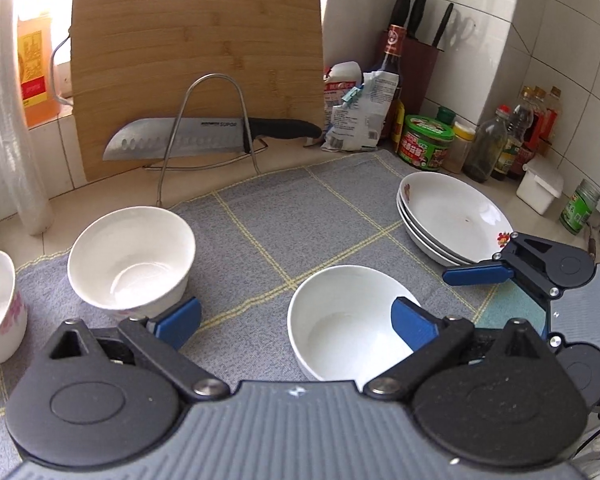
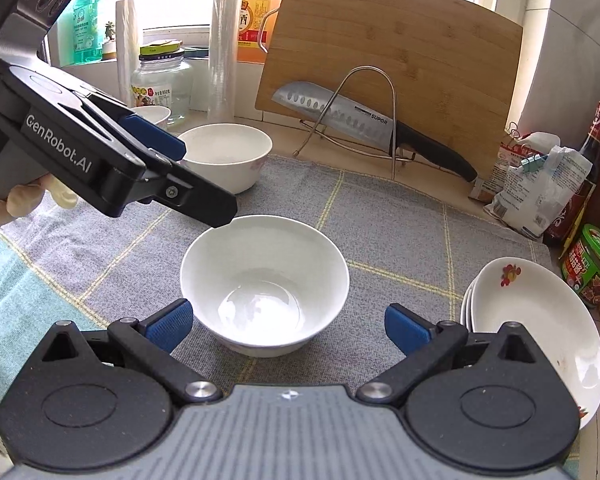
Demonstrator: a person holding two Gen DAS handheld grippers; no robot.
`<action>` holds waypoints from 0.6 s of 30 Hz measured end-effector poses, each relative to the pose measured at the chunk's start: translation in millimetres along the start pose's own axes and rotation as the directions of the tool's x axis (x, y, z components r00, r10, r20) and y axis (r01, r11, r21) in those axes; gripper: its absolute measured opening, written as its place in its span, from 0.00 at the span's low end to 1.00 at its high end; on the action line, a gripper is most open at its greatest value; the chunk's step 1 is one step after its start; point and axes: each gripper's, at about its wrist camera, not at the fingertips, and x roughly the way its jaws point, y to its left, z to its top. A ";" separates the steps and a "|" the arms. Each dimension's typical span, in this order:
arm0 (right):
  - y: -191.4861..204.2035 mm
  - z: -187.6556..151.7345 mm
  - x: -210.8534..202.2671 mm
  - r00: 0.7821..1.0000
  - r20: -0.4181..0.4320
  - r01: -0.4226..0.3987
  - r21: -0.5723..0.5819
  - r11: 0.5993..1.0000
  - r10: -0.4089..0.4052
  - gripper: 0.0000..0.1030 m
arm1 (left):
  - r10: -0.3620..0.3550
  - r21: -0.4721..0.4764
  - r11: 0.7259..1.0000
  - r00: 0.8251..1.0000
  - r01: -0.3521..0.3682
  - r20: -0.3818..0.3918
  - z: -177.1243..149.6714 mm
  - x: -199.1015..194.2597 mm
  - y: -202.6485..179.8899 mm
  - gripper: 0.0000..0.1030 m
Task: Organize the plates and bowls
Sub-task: 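Move the left tool to the white bowl by the cutting board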
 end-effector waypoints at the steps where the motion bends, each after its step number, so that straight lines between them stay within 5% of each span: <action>1: -0.8 1.7 1.0 1.000 0.006 -0.011 -0.006 1.000 0.011 1.00 | 0.006 -0.022 1.000 1.000 -0.006 -0.010 -1.6 -1.2 3.6 0.98; 10: 17.5 18.9 9.3 0.998 0.029 -0.048 -0.043 0.998 0.049 1.00 | 0.089 -0.067 0.994 0.996 -0.090 -0.026 -16.3 -23.8 26.9 0.98; 18: 59.0 39.7 16.8 0.998 0.023 0.053 -0.008 0.999 -0.053 1.00 | 0.037 -0.009 0.999 0.999 -0.037 0.010 -20.8 -37.8 72.4 0.98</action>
